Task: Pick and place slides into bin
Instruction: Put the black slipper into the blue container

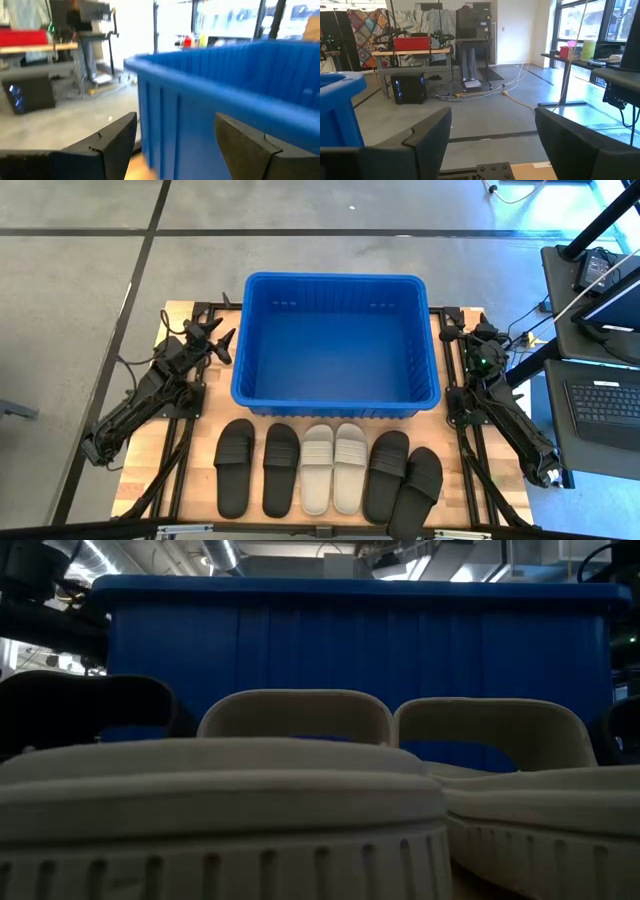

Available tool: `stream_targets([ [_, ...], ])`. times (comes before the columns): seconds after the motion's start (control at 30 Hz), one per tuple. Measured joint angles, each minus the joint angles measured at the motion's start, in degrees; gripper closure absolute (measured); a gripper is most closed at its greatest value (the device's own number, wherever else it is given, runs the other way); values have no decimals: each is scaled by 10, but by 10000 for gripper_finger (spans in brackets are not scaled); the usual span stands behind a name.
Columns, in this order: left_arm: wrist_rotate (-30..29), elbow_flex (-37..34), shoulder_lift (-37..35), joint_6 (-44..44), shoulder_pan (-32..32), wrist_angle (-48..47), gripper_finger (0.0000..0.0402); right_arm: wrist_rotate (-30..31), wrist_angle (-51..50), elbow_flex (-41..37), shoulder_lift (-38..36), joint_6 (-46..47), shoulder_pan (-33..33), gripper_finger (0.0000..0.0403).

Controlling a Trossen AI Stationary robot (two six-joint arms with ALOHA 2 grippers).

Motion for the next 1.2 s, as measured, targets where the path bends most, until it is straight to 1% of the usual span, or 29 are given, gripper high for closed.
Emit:
stream_targets([
  [0.07, 13, 1, 0, 10, 0, 30, 141, 0, 0, 0, 0, 9, 0, 114],
  [0.13, 15, 14, 0, 39, 0, 44, 141, 0, 0, 0, 0, 18, 0, 114],
  [0.3, 15, 93, 0, 71, 0, 45, 141, 0, 0, 0, 0, 45, 0, 114],
  [0.47, 67, 179, 12, 73, 0, 40, 141, 0, -1, 0, 0, 42, 0, 114],
  [0.57, 110, 232, 44, 72, -1, 39, 141, 0, -1, 0, 0, 42, 0, 114],
  [0.7, 160, 307, 119, 89, -1, 34, 141, 0, -1, 0, 0, 42, 0, 114],
  [0.8, 212, 367, 190, 101, -2, 27, 141, 0, -1, 0, 0, 42, 0, 114],
  [0.9, 263, 430, 262, 101, -18, 23, 141, 0, -1, 0, 0, 43, 0, 114],
  [0.97, 288, 470, 309, 107, -38, 23, 141, 0, -1, 0, 0, 43, 0, 114],
  [1.07, 295, 526, 376, 143, -82, 23, 141, 0, -1, 0, 0, 43, 0, 114],
  [1.2, 295, 588, 459, 203, -167, 24, 141, 0, -1, 0, 0, 43, 0, 114],
])
